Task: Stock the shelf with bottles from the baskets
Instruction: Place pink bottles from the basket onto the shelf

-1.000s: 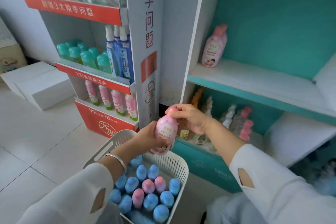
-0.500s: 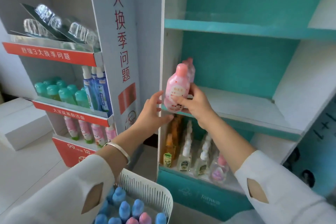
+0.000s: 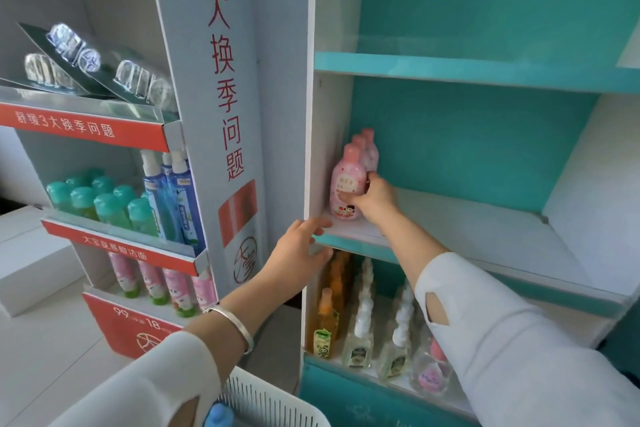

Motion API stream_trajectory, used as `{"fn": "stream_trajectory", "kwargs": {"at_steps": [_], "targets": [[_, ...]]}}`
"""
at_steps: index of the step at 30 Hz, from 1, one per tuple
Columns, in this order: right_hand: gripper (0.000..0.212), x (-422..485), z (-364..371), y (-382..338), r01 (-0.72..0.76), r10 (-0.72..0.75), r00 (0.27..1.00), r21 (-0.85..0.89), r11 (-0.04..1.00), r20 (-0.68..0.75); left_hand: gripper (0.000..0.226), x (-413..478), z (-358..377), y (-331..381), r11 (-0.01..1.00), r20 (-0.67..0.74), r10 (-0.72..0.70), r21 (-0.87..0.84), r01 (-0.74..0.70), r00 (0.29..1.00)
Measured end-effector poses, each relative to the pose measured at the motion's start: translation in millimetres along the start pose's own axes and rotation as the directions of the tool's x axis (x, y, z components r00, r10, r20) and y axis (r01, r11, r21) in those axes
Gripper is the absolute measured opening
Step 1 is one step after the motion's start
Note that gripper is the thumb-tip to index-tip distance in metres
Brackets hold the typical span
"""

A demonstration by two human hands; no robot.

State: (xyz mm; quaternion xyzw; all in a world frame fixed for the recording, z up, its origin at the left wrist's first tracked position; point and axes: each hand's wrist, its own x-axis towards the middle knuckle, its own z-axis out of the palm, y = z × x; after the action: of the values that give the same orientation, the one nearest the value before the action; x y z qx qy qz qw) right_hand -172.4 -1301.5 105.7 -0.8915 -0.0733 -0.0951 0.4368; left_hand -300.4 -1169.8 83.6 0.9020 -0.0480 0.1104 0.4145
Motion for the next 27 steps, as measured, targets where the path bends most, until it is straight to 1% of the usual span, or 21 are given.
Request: {"fn": "stream_trajectory", "kwargs": {"at_steps": [3, 6, 9, 16, 20, 22, 24, 26, 27], "targets": [[0.059, 6, 0, 3, 0.031, -0.031, 0.998, -0.002, 1.000, -0.049, 0.034, 2, 2, -7, 1.000, 0.018, -0.006, 0.015, 0.005, 1.000], [0.057, 8, 0, 6, 0.056, -0.056, 0.998, 0.008, 0.998, -0.027, 0.033, 2, 5, -15, 1.000, 0.009, 0.003, 0.025, -0.003, 1.000], [0.059, 11, 1, 9, 0.066, -0.065, 0.997, 0.008, 0.998, -0.037, 0.033, 0, 7, -20, 0.999, 0.012, -0.009, 0.039, 0.008, 1.000], [0.060, 12, 9, 6, 0.023, -0.027, 0.997, -0.054, 0.998, -0.072, 0.037, -7, 5, -26, 0.996, 0.061, -0.037, 0.085, 0.032, 0.997], [0.066, -6, 4, -2, 0.004, -0.011, 0.997, -0.084, 0.996, -0.079, 0.034, -19, 0, -32, 0.989, 0.102, -0.055, 0.143, 0.040, 0.993], [0.060, -25, -3, -11, 0.074, -0.089, 0.989, -0.129, 0.989, -0.114, 0.030, -30, -5, -35, 0.984, 0.132, -0.062, 0.172, 0.038, 0.989], [0.045, -52, -8, -21, 0.184, -0.207, 0.969, -0.164, 0.969, -0.138, 0.027, -44, -11, -38, 0.981, 0.159, -0.077, 0.190, 0.046, 0.984], [0.030, -84, -6, -27, 0.261, -0.270, 0.959, -0.098, 0.960, -0.083, 0.025, -61, -20, -44, 0.973, 0.185, -0.108, 0.219, 0.066, 0.977], [0.025, -102, -2, -27, 0.273, -0.274, 0.962, -0.051, 0.961, -0.011, 0.024, -70, -24, -48, 0.969, 0.195, -0.122, 0.235, 0.075, 0.973]]}}
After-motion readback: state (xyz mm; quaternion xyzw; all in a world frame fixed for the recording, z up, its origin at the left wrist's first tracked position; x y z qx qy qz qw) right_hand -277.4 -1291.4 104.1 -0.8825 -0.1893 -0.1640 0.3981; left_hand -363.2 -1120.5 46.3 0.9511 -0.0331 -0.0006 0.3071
